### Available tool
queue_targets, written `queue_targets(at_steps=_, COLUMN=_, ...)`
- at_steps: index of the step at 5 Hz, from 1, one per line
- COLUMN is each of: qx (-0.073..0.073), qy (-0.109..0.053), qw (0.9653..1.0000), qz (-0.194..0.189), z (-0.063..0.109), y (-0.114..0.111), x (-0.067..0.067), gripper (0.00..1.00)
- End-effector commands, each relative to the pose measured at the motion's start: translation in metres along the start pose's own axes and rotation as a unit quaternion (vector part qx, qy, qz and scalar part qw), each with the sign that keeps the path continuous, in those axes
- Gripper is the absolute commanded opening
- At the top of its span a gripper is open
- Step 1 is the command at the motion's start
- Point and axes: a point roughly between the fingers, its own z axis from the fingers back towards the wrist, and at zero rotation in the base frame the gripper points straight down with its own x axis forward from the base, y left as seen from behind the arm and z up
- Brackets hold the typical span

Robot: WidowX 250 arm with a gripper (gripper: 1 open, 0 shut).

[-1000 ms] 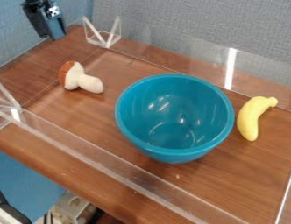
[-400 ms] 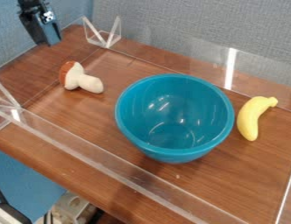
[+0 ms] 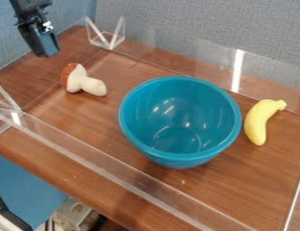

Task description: Remove the mushroom from the blue bowl and put it on the table

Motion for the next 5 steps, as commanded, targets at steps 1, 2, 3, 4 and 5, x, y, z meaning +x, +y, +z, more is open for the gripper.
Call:
queue_targets(at_steps=1, qx=0.039, qy=-0.03, qw=0.9988, qz=-0.002, z=0.027, y=-0.007, x=-0.002, gripper=1.0)
queue_targets(at_steps=2, qx=0.038, qy=-0.031, qw=0.9988, qz=-0.006, z=0.038, y=-0.009, x=0.004, gripper=1.0)
queue_targets(at_steps=3, qx=0.041, qy=-0.03, qw=0.9986, qz=-0.01, z=0.051, y=-0.013, x=0.01, gripper=1.0)
queue_targets(at_steps=4, qx=0.038, qy=-0.029, qw=0.9987, qz=-0.016, z=0.059, y=-0.019, x=0.015, gripper=1.0)
queue_targets(at_steps=5, qx=0.039, qy=-0.026, qw=0.9988, qz=-0.014, z=0.059, y=-0.036, x=0.011, gripper=1.0)
